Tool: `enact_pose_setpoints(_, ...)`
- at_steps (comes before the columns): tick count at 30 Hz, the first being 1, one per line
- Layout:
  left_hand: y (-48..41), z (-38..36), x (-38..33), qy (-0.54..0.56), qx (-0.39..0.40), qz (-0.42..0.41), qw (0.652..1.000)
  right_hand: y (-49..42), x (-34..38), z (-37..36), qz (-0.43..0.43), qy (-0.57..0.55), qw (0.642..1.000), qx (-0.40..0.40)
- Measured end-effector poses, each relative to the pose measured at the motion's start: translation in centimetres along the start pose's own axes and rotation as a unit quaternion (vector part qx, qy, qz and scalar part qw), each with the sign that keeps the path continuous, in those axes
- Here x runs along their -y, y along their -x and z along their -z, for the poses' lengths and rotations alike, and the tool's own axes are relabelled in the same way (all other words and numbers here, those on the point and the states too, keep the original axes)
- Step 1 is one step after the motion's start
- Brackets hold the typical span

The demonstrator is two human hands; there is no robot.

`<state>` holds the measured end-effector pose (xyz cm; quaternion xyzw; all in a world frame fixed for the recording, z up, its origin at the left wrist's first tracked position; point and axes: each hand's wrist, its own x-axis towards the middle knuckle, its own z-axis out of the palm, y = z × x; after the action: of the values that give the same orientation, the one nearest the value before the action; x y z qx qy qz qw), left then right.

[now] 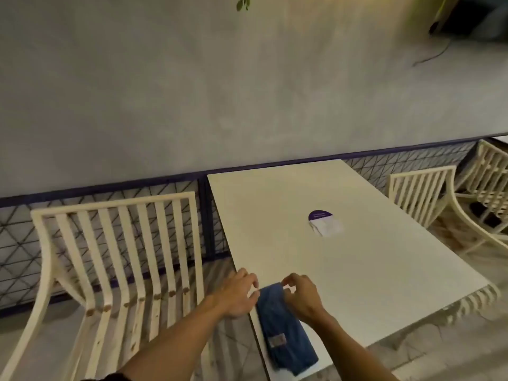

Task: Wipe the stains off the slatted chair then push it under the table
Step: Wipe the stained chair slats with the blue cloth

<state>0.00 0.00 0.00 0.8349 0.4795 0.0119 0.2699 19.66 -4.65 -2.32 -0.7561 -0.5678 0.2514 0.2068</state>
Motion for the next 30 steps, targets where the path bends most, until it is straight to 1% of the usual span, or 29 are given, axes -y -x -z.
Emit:
enact_pose_setpoints(2,-0.3,-1.6,-0.7,-0.031,0.037,-0.006,0.999,0.1,-0.9,-0.2,-0.032,0.014,0.999,0.034)
enact_pose_setpoints(5,-0.4,-3.8,-1.3,-0.073,0.091,0.002,0.993,0.8,-2.3,-1.0,-0.077,0.0,0.989,0.123)
enact_pose_setpoints(7,-0.6,-4.8,-1.3,-0.107,0.114,-0.003,0.988,1.3,-2.9,-1.6,-0.092,-0.009,0.984,0.152)
enact_pose_setpoints(13,-0.2,-6.6,-1.3,-0.173,0.154,0.007,0.973,1.5,-4.0,-2.2,-0.122,-0.044,0.983,0.127)
enact_pose_setpoints(18,0.0,-6.7,-1.3,-0.198,0.158,0.002,0.967,1.1,-4.2,-2.6,-0.145,-0.041,0.98,0.129)
enact_pose_setpoints(24,0.7,-7.2,-0.8,-0.186,0.148,0.001,0.971,0.7,-3.9,-2.8,-0.172,-0.045,0.972,0.153)
enact_pose_setpoints(27,1.1,-7.6,-0.2,-0.164,0.142,-0.001,0.976,0.6,-3.8,-2.7,-0.162,-0.058,0.969,0.176)
enact_pose_setpoints(30,1.3,-7.8,-0.1,-0.121,0.142,0.009,0.982,0.9,-3.6,-2.2,-0.144,-0.099,0.968,0.181)
